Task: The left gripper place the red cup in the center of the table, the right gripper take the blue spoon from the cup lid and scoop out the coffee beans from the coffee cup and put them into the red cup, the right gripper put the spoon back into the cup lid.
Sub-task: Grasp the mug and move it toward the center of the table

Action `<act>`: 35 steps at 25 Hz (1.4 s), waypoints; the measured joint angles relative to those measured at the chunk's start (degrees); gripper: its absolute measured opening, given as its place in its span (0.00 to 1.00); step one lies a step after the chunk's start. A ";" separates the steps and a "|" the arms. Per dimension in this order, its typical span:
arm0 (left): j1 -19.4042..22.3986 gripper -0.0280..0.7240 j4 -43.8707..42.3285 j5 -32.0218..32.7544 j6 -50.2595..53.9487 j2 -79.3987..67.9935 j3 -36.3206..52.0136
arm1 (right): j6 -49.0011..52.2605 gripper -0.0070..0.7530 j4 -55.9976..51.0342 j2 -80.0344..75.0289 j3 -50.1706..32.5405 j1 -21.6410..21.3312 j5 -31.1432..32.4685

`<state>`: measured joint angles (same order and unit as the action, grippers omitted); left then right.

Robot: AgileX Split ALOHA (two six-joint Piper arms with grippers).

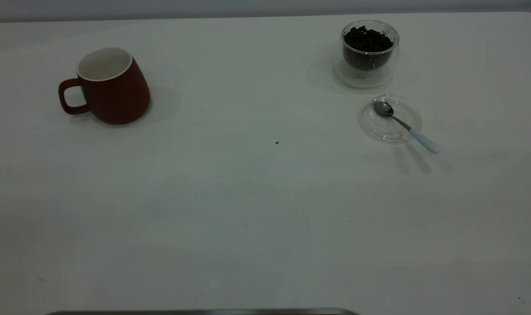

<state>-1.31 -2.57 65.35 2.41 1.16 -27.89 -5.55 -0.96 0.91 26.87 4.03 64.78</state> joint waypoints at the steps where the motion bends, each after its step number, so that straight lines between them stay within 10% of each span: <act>1: 0.00 0.82 0.00 0.00 -0.07 0.00 0.00 | 0.00 0.66 0.00 0.00 0.00 0.00 0.00; 35: 0.00 0.82 0.00 -1.31 0.09 -6.76 -4.23 | 0.00 0.66 0.00 0.00 0.00 0.00 0.00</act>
<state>-1.31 -2.57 64.04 2.51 -5.60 -32.12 -5.55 -0.96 0.91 26.87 4.03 64.78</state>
